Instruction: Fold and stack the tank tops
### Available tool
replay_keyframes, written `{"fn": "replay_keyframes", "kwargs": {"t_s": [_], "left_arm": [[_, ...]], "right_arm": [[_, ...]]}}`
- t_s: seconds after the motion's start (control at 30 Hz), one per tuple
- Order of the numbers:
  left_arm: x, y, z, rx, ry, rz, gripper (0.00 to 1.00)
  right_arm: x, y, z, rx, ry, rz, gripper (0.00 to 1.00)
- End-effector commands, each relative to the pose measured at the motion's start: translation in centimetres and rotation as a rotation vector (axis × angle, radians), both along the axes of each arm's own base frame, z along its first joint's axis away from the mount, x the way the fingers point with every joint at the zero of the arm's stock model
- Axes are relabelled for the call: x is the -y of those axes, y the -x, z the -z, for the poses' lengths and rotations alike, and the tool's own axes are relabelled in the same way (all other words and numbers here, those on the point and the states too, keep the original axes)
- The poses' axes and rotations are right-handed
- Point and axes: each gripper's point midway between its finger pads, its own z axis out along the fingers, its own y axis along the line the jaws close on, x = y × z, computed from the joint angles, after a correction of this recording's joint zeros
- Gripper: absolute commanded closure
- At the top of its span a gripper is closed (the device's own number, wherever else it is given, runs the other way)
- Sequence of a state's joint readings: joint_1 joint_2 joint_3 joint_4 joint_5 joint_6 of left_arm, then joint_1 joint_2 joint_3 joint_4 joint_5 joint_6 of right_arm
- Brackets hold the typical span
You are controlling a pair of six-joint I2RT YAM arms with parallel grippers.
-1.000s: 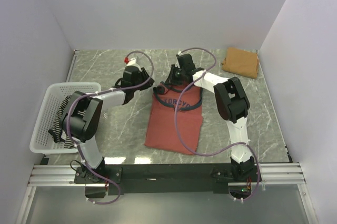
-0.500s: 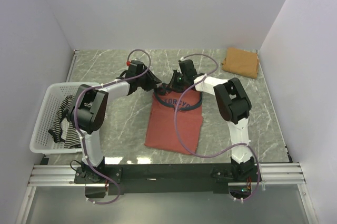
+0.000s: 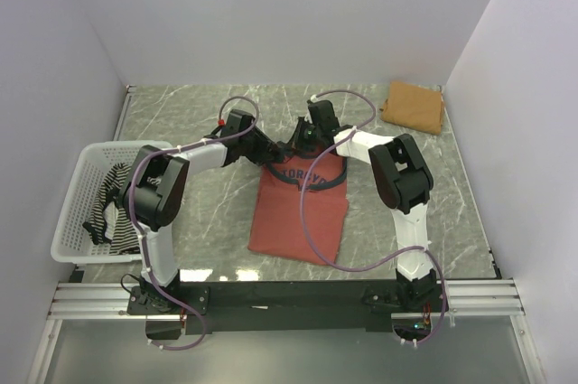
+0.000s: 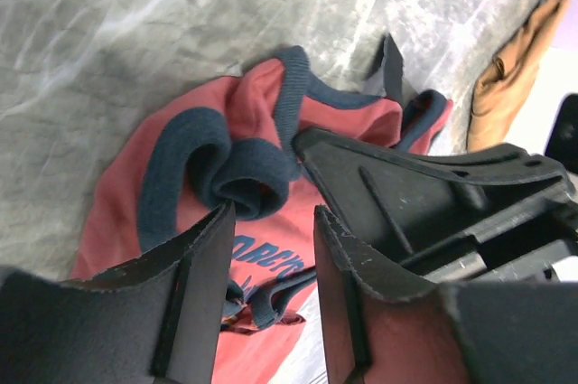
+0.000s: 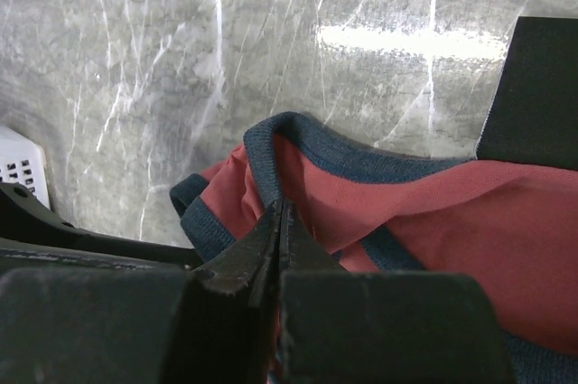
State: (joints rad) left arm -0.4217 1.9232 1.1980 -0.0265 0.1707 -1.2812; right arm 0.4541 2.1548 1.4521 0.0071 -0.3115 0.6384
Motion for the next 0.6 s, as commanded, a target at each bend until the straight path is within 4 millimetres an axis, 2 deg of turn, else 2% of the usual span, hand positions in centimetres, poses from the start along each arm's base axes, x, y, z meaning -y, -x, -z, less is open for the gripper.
{"fn": "replay_keyframes", "kwargs": {"t_s": [0.0,0.17,0.37,0.57], "left_arm": [[-0.4,-0.6,-2.0,0.023,0.006,-0.060,0.55],[-0.8,-1.1,-1.4,0.015,-0.015,-0.092,0.61],[0.0,-2.3,-0.9,0.013,0.009,-0.087,0.67],[0.3,-2.6,0.0,-0.004,0.014,-0.087,0.71]], "right_arm": [[-0.1,-0.9,-3.4,0.073,-0.039,0.009,1.00],[0.1,-0.8,-3.5,0.073,-0.041,0.010,1.00],[0.3,-0.7,-3.4,0.074,-0.036,0.010,1.00],[0.5,-0.7,-3.2,0.070,-0.033,0.012,1.00]]}}
